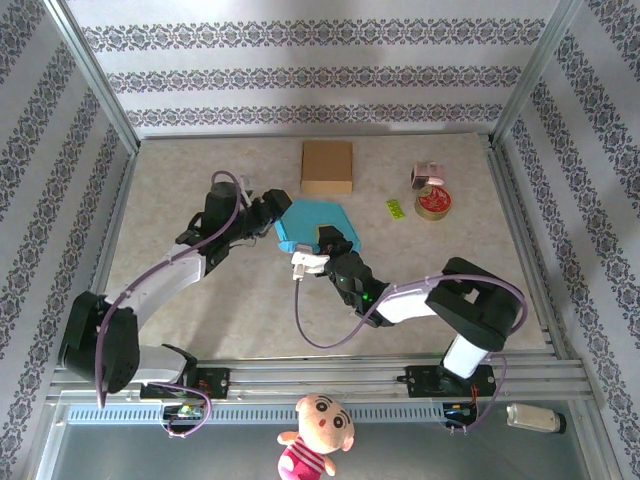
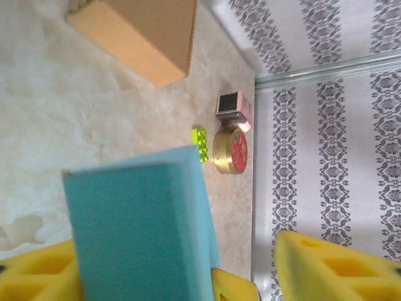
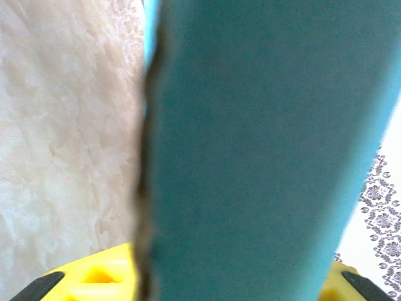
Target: Fold the paper box
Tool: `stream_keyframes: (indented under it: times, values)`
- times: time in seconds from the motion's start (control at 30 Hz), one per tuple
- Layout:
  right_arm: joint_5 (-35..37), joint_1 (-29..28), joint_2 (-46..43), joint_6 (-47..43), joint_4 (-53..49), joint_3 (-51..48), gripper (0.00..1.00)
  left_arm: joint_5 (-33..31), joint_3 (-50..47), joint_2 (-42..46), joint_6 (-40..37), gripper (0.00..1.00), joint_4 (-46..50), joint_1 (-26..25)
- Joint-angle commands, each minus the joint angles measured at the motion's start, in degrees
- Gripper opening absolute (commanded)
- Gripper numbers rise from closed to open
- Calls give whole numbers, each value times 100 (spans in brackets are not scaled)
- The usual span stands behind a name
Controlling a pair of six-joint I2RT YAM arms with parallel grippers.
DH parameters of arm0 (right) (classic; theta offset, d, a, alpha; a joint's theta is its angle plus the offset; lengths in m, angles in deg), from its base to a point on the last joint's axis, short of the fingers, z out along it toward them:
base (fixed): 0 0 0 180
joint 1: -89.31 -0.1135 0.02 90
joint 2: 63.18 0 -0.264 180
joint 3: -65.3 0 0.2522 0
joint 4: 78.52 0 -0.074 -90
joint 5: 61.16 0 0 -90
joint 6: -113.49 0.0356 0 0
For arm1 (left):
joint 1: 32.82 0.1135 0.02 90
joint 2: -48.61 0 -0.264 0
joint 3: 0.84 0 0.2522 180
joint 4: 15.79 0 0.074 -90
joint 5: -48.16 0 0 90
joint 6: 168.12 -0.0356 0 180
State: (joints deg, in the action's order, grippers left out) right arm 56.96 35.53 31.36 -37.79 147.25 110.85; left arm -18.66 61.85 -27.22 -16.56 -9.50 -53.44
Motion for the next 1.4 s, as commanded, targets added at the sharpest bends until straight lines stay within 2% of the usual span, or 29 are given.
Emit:
stream_keyframes:
  times: [0.0,0.03,0.13,0.2,0.23,0.3,0.37,0.47,0.57,0.7,0.83,1.07,1.2,1.37]
  values:
    - [-431,-1,-801,580,-1738,3,37,-574,366,653,-1210,74,584,216]
    - [-703,30,-1161,859,-2547,133,37,-819,596,807,-1732,75,1068,217]
    - [-2387,326,-1915,1820,-5622,995,34,-1563,1014,1223,-2894,77,2134,233]
    - [-3268,516,-1940,2168,-7034,1715,33,-1954,1062,1548,-3420,77,2475,243]
    - [-3486,540,-1842,2176,-7712,2133,32,-2123,1055,1723,-3693,78,2601,250]
    - [-3524,553,-1529,1971,-8904,2853,32,-2378,1054,2027,-4115,79,2847,251]
    - [-3269,609,-1126,1725,-9846,3515,29,-2593,1034,2305,-4412,84,3053,248]
    - [-3245,752,-489,1493,-11093,4559,32,-2641,909,2618,-4590,86,3145,260]
    - [-3576,869,188,1367,-12008,5584,31,-2582,778,2817,-4609,86,3187,254]
    - [-3765,913,928,1303,-12454,6463,27,-2601,584,2927,-4535,86,3168,259]
    - [-3486,941,1330,1344,-11987,6464,30,-2504,431,2917,-4460,87,3086,258]
    - [-3636,1089,1743,1347,-11616,6370,33,-2679,349,2726,-4679,87,3197,252]
    - [-3579,1099,1559,1355,-11345,6211,48,-2579,307,2642,-4627,88,3043,252]
    - [-3970,1134,1156,1405,-10974,5930,65,-2494,266,2578,-4558,89,2988,253]
